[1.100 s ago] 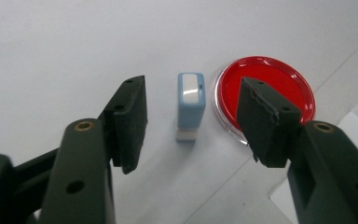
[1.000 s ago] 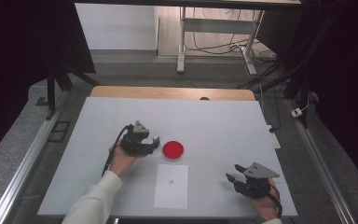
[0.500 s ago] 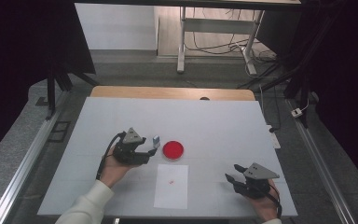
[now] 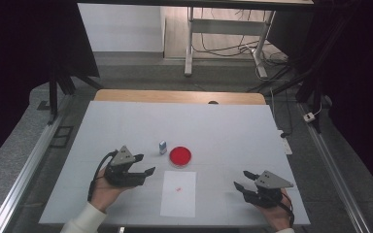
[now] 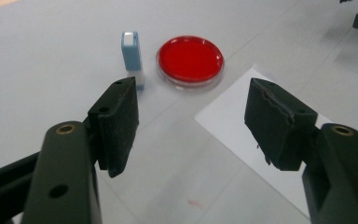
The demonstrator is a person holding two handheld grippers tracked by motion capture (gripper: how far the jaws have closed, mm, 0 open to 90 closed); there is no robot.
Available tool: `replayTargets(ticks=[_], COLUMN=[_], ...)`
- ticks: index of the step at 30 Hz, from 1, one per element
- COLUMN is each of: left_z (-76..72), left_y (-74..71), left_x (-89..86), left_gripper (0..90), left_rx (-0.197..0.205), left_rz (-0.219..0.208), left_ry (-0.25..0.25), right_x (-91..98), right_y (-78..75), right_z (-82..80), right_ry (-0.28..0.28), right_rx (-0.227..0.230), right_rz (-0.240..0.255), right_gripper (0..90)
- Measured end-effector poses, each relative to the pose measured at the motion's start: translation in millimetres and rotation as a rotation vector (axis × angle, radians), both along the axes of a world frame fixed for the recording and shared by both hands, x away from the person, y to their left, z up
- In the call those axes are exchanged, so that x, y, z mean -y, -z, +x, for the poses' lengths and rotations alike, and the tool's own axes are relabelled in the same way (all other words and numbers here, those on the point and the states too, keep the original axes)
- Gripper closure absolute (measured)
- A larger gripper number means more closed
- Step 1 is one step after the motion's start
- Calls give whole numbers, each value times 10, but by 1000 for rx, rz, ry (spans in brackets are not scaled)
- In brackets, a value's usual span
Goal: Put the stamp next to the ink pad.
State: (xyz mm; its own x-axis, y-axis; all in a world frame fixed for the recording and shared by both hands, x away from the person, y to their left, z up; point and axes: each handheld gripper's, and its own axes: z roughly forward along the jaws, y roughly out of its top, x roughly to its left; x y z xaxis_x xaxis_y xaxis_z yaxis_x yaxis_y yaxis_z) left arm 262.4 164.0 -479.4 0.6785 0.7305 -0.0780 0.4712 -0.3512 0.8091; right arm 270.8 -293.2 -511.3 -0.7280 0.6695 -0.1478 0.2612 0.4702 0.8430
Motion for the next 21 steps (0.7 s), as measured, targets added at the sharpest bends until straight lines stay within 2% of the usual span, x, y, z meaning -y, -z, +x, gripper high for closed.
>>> replayTargets(ticks=[10, 13, 21], left_z=[-251, -304, -418], left_y=[130, 195, 297], left_x=[-227, -261, -395], left_gripper=[342, 344, 341], left_rx=[14, 13, 10], left_rz=[1, 8, 10], left_ry=[-22, -14, -39], right_x=[28, 36, 67], right_y=[-18, -18, 2], right_z=[5, 7, 22], right_ry=[-21, -24, -25], right_rx=[7, 5, -4], right_rz=[23, 27, 23], right_gripper=[415, 413, 412])
